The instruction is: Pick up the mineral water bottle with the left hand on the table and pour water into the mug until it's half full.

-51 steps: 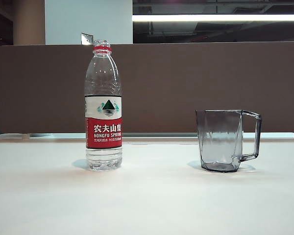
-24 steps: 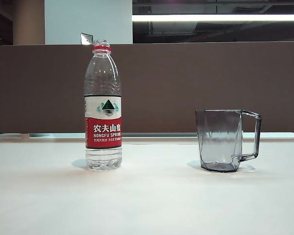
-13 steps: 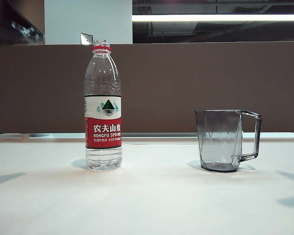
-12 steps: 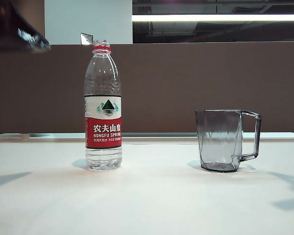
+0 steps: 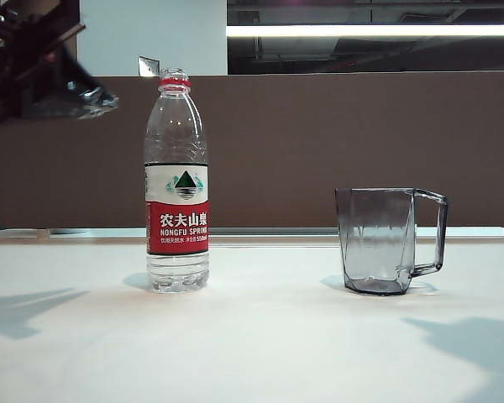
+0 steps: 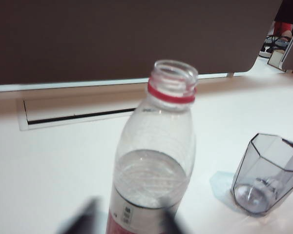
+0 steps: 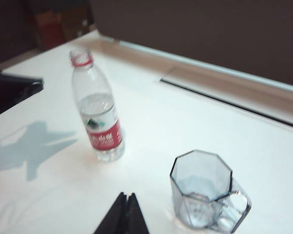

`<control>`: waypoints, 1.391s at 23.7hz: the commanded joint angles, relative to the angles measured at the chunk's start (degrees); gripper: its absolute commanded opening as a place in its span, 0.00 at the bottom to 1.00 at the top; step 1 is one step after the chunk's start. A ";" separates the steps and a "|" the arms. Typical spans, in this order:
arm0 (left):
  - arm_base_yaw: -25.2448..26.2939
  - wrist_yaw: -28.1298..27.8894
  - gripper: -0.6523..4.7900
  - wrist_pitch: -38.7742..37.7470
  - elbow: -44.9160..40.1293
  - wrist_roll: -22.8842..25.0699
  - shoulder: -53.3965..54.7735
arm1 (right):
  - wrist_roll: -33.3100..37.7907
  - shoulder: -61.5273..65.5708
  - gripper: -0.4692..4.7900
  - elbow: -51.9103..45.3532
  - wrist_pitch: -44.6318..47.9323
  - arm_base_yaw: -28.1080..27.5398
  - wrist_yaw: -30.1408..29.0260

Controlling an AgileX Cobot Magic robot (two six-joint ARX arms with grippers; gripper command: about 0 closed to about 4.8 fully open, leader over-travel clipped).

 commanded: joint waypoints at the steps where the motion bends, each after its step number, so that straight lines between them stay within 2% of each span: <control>1: -0.07 0.11 1.00 1.36 0.28 -0.20 2.08 | -0.26 -0.15 0.09 0.46 0.52 0.81 1.73; 5: -0.48 0.13 1.00 3.61 0.28 -0.20 5.86 | -0.26 -0.15 0.08 0.46 0.61 0.81 1.73; 11: -0.48 0.15 1.00 12.46 0.31 -0.17 13.07 | -0.26 -0.13 0.09 0.46 0.28 0.81 1.73; 16: -0.76 0.15 1.00 16.20 0.70 -0.17 17.77 | -0.26 -0.15 0.08 0.46 0.24 0.81 1.73; 33: -2.60 0.20 1.00 16.48 8.50 1.70 29.09 | -0.24 -0.15 0.09 0.46 0.26 0.81 1.70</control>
